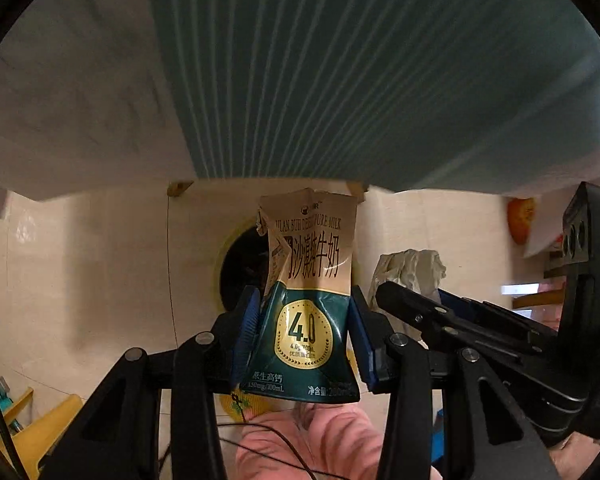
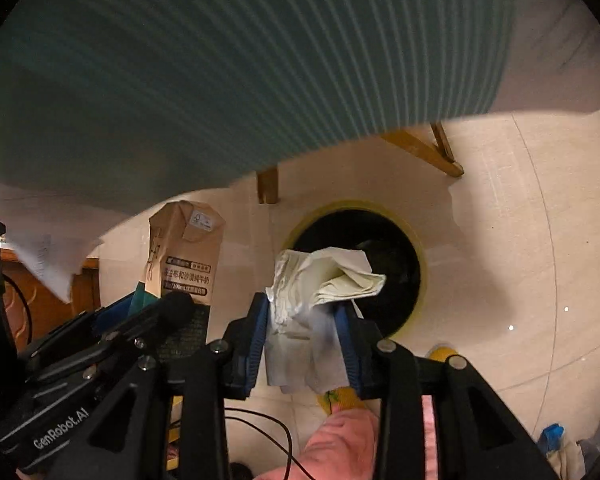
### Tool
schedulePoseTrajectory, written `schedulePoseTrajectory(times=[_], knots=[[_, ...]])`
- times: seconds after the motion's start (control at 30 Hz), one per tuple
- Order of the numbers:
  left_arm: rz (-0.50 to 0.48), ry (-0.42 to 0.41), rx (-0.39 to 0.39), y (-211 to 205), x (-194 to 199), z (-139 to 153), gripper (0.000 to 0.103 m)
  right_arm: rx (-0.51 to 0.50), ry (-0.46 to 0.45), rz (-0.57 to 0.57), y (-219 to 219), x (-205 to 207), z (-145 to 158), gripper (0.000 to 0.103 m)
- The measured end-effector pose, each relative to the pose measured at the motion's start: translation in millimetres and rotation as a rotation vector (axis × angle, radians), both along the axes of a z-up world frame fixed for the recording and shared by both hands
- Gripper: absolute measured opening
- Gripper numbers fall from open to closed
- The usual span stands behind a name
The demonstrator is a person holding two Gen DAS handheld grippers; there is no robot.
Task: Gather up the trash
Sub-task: 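Carry carton and tissue over the black bin and open both tools, then raise both tools back over the table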
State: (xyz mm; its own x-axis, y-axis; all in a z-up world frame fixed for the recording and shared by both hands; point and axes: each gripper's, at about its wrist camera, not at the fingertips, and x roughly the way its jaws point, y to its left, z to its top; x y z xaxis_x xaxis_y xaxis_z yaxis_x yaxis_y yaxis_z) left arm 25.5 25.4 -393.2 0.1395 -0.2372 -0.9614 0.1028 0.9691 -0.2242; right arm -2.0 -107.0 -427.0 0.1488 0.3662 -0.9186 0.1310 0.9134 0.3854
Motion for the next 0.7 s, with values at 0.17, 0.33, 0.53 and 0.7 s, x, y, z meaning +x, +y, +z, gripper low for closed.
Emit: schedulePoseTrajectory(times=[0.17,0.33,0.53,0.7], knots=[[0.042,-0.003,0.033,3.1,-0.2,-29.1,0.073,0.018,0.025,-0.039,-2.0,2.8,-41.7,0.042],[0.064,0.006,0.068,9.9,-11.7,-38.9,0.088,0.029,0.035,-0.066,-1.1,1.7,-55.2,0.048],[0.093,-0.001,0.078,24.6,-11.6,-27.9,0.094,0.034,0.012,-0.071,-1.1,-1.2,-45.5,0.06],[0.123,-0.029,0.072,37.1,-19.5,0.1,0.094,0.028,0.008,-0.067,0.9,-1.6,-30.1,0.06]])
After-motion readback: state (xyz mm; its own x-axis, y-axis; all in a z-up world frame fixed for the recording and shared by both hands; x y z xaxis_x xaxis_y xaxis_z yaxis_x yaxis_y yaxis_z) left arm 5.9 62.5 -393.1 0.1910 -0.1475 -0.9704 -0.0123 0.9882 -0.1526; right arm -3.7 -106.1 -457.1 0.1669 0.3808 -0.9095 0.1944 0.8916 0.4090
